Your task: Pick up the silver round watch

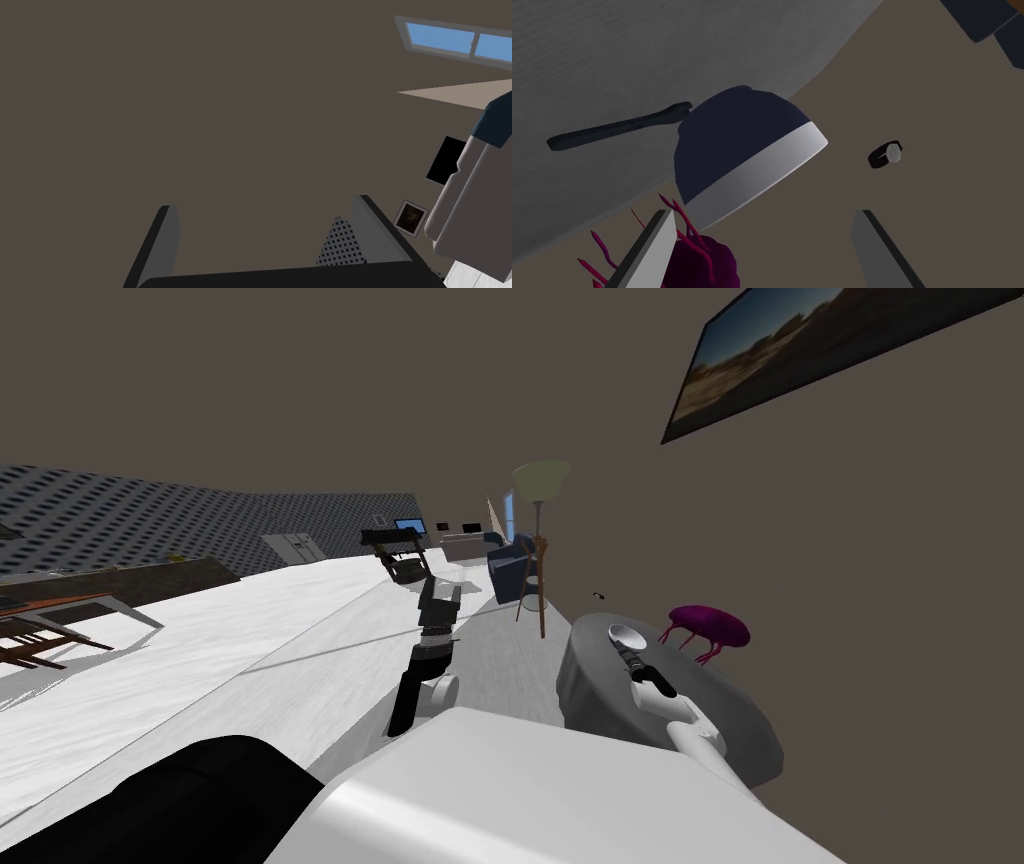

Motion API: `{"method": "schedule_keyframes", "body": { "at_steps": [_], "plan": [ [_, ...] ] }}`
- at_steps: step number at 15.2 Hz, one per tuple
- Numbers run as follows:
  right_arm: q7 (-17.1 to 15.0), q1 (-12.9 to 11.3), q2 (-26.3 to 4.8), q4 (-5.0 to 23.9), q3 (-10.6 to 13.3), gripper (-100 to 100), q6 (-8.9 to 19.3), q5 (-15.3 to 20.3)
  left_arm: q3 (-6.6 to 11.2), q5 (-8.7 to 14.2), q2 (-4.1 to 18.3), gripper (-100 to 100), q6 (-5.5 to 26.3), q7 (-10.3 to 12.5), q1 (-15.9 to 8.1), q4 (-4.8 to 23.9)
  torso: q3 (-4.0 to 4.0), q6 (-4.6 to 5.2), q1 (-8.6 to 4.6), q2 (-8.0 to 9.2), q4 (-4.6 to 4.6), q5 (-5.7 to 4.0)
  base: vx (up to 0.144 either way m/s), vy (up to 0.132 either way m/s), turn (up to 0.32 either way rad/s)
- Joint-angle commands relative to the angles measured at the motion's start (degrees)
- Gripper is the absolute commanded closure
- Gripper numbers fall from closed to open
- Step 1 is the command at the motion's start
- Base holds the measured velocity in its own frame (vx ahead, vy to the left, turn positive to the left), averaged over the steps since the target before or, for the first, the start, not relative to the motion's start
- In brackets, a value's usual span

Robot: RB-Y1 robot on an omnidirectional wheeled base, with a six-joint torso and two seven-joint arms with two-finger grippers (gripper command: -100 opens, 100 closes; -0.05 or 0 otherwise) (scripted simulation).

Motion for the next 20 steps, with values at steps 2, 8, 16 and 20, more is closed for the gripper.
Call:
{"method": "schedule_keyframes", "body": {
  "at_steps": [2,8,16,20],
  "plan": [
    [1.23,0.21,0.10,0.69,-0.72,-100,0.24,4.23,0.01,0.00,0.00,0,0.00,0.00,0.01,0.00,0.00,0.03,-0.04,0.00,0.00,-0.01,-0.011,-0.025,0.054],
    [3.88,1.78,-0.09,0.24,-2.40,-100,2.29,11.61,0.00,0.00,0.00,0,0.00,0.00,0.00,0.00,-0.02,-0.03,0.05,-0.04,0.00,0.01,-0.004,-0.007,0.099],
    [6.44,3.30,-0.24,-0.12,-4.00,-100,4.25,21.81,0.00,0.00,0.00,0,0.00,0.00,0.00,0.00,0.00,0.01,-0.01,0.00,0.00,0.00,-0.009,-0.014,0.082],
    [6.44,3.30,-0.24,-0.12,-4.00,-100,4.25,26.37,0.01,0.00,0.00,0,0.00,0.00,0.01,0.00,-0.02,0.05,0.02,-0.03,0.00,0.00,-0.004,-0.008,-0.006]
  ]
}}
